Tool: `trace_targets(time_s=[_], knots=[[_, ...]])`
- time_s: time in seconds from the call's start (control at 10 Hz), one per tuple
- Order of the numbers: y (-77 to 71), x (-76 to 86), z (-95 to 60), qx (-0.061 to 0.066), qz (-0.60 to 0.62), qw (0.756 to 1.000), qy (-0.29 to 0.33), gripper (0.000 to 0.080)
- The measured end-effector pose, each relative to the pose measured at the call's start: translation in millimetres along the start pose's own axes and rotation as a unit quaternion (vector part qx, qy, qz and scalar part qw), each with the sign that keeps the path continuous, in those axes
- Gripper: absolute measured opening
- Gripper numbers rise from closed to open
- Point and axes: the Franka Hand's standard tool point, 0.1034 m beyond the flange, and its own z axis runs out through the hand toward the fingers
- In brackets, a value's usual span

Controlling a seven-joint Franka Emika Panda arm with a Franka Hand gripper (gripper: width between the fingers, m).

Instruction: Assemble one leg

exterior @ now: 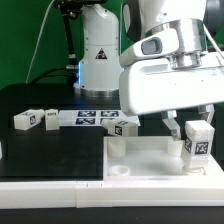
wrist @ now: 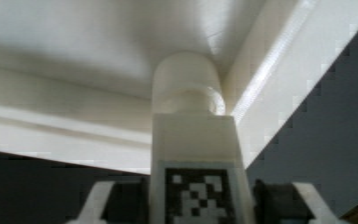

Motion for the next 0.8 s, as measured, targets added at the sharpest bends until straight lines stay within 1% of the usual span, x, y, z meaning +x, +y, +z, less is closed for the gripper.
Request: trace_targets(time_s=[0.1, 0.3, 0.4, 0.6, 0.8], knots=[[0.0, 0.0, 0.0, 0.000, 0.000, 1.000, 0.000, 0.0361], [-0.1, 0.0, 0.0, 0.000, 0.000, 1.000, 0.000, 0.0616], [-0.1, 0.0, 0.0, 0.000, 0.000, 1.000, 0.000, 0.0616], [-0.1, 0.0, 0.0, 0.000, 0.000, 1.000, 0.000, 0.0648], [-0.2, 0.9, -1.2, 0.000, 0.000, 1.000, -0.001, 0.0648]])
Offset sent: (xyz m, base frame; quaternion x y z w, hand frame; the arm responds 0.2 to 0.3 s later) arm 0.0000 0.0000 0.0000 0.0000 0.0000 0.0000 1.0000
